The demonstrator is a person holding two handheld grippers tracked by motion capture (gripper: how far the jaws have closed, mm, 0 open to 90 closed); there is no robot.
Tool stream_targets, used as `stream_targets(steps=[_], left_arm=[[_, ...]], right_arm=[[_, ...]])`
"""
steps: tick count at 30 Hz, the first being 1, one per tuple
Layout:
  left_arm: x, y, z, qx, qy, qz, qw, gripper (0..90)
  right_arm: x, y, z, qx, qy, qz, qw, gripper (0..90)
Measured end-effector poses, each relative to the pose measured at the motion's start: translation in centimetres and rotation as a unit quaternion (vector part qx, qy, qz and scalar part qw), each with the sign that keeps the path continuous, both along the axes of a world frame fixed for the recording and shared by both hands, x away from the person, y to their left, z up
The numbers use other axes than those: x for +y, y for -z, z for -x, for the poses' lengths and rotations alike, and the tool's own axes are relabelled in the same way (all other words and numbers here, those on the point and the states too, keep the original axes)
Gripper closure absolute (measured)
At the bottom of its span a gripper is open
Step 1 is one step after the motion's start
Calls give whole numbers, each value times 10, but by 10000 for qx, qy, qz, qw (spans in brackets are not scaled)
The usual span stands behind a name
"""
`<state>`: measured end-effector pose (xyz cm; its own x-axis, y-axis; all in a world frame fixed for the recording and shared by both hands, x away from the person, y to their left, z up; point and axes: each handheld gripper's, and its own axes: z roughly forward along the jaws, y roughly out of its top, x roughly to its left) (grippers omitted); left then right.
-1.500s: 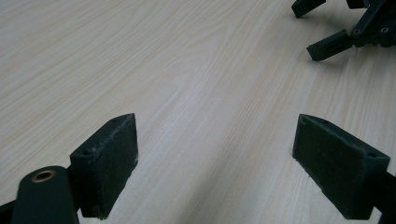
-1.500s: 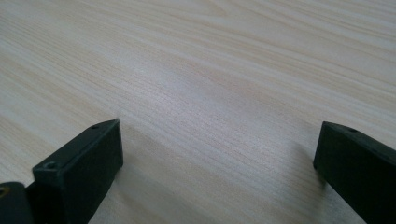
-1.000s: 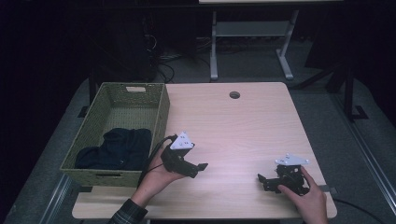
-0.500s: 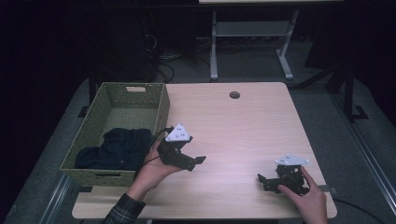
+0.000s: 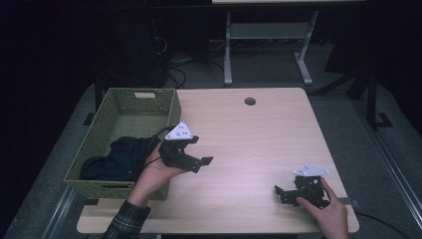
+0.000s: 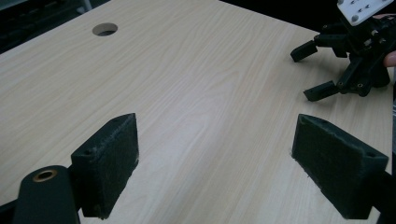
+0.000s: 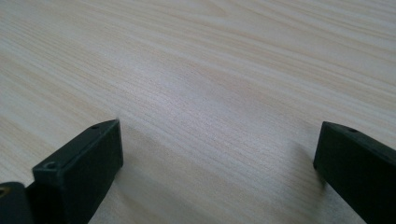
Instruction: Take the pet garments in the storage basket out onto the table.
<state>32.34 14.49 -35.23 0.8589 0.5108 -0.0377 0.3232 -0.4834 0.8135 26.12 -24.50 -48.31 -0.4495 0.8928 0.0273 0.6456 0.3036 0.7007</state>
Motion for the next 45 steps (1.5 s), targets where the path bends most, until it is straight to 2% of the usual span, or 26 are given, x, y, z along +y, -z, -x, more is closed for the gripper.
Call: stream_targets(steps=[7,21,36,45], left_arm=[[15,-8,0,-26,-76,104,9999,175],[44,-14,-3,-11,-374,54,9993,175],[72,-20,-3,-13,-572,-122,9983,176],[96,-22,-2,-12,-883,-241,9958,176]], right_arm=[[0,0,0,1,2,-1,10000,10],[0,0,0,1,4,0,10000,11],[0,0,0,3,6,-2,10000,11],[0,0,0,1,4,0,10000,11]])
